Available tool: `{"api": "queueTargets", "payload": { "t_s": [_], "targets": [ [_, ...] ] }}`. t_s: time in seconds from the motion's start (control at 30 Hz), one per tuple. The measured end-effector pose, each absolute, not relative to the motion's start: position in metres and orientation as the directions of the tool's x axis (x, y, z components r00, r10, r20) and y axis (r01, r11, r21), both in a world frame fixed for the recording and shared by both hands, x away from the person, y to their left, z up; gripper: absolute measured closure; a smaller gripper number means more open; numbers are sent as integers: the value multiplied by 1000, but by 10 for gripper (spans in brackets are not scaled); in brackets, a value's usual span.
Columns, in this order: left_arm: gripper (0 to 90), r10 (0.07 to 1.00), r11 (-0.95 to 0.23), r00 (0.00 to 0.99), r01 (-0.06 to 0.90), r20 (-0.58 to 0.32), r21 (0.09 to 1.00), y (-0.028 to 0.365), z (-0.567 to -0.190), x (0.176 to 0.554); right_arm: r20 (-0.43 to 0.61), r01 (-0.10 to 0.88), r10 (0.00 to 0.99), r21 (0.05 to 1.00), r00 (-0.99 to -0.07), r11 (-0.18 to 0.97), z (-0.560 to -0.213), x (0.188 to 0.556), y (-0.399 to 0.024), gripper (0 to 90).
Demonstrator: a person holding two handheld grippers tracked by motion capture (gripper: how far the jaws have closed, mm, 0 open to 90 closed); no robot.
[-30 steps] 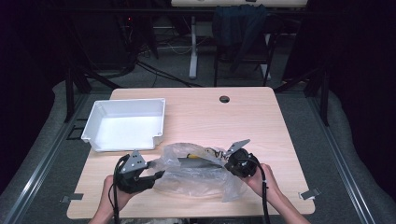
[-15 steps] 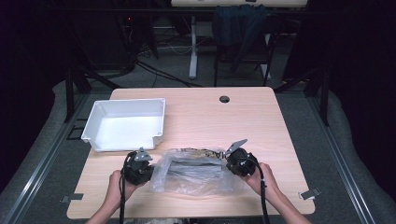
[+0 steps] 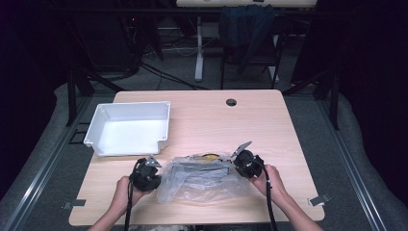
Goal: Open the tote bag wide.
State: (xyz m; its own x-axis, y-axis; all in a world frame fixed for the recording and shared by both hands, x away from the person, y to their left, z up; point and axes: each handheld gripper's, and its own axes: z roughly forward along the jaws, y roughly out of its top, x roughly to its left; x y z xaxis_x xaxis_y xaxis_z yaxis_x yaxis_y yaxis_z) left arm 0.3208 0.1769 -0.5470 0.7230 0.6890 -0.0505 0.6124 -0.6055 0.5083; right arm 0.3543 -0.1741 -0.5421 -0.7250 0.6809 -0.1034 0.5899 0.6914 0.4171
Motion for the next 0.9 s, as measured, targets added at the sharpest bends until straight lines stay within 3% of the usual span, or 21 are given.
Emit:
{"api": "queueTargets", "payload": {
  "t_s": [0.13, 0.3, 0.77, 0.9],
  "targets": [
    [536, 690, -611, 723, 604, -30, 512, 182, -534, 316, -95, 578, 674, 438, -732, 689, -536, 351, -174, 892],
    [411, 692, -613, 721, 600, -16, 513, 192, -522, 307, -82, 568, 670, 460, -738, 682, -530, 348, -173, 893],
    [317, 709, -596, 705, 617, -24, 514, 217, -507, 306, -78, 567, 679, 483, -730, 667, -527, 346, -175, 893],
    [333, 653, -631, 757, 555, -15, 541, 208, -500, 297, -81, 565, 677, 483, -732, 669, -526, 346, -175, 893]
  ]
}}
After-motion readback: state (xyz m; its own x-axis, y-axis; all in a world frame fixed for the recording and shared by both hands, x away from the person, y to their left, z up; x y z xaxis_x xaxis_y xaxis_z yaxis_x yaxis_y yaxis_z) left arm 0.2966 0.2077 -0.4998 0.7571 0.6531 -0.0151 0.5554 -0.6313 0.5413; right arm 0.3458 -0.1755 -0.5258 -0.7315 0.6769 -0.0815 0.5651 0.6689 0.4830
